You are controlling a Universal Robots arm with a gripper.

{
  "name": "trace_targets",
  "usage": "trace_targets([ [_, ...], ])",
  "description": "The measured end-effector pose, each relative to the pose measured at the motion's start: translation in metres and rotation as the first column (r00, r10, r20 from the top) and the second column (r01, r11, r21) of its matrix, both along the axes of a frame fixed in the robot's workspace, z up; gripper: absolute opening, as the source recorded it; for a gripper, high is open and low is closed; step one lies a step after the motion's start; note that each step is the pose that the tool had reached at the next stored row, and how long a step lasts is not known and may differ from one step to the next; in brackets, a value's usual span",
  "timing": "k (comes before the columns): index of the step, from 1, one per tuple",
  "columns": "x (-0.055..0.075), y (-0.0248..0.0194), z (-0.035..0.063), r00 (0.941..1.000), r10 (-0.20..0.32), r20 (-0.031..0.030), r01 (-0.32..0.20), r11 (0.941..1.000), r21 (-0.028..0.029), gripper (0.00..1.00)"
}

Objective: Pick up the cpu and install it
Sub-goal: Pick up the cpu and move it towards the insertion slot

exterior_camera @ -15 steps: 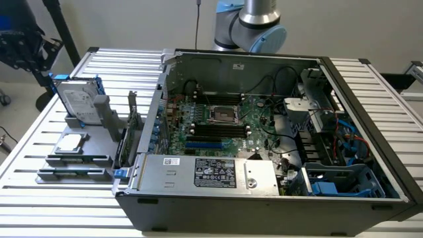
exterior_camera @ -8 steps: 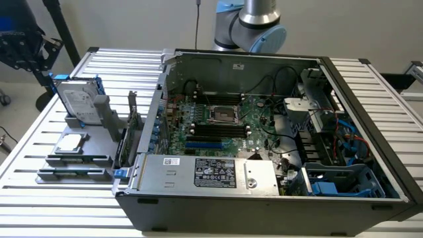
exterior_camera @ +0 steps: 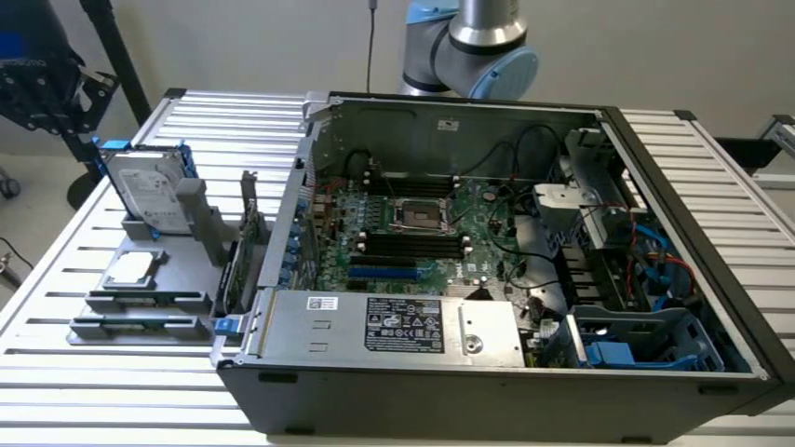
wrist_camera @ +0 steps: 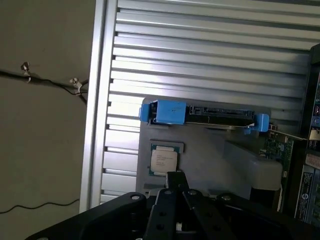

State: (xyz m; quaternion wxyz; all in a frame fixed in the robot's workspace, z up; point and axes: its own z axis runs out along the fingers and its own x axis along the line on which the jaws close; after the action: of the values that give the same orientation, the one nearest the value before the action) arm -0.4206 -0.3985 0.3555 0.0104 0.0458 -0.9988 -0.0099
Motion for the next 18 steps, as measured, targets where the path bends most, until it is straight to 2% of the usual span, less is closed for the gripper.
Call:
trace_targets([
  [2, 0.000, 0.0000, 0.0000, 1.0000, 0.000, 0.0000, 0.000, 1.0000, 0.0000, 0.11],
  [4, 0.000, 0.0000, 0.0000, 1.0000, 0.000, 0.0000, 0.000, 1.0000, 0.0000, 0.18],
  [5, 0.000, 0.0000, 0.0000, 1.0000, 0.000, 0.0000, 0.000, 1.0000, 0.0000, 0.18],
  [8, 0.000, 0.0000, 0.0000, 1.0000, 0.000, 0.0000, 0.000, 1.0000, 0.0000, 0.36],
  [11, 0.000, 0.0000, -0.0010, 1.0000, 0.000, 0.0001, 0.000, 1.0000, 0.0001, 0.42],
  [14, 0.000, -0.0005, -0.0055, 1.0000, 0.000, -0.0002, 0.000, 1.0000, -0.0001, 0.59],
  [16, 0.000, -0.0010, -0.0091, 1.0000, 0.000, -0.0003, 0.000, 1.0000, -0.0001, 0.59],
  [17, 0.000, -0.0013, -0.0110, 1.0000, 0.000, -0.0003, 0.000, 1.0000, -0.0001, 0.65],
  [18, 0.000, -0.0019, -0.0129, 1.0000, 0.000, -0.0002, 0.000, 1.0000, -0.0001, 0.65],
])
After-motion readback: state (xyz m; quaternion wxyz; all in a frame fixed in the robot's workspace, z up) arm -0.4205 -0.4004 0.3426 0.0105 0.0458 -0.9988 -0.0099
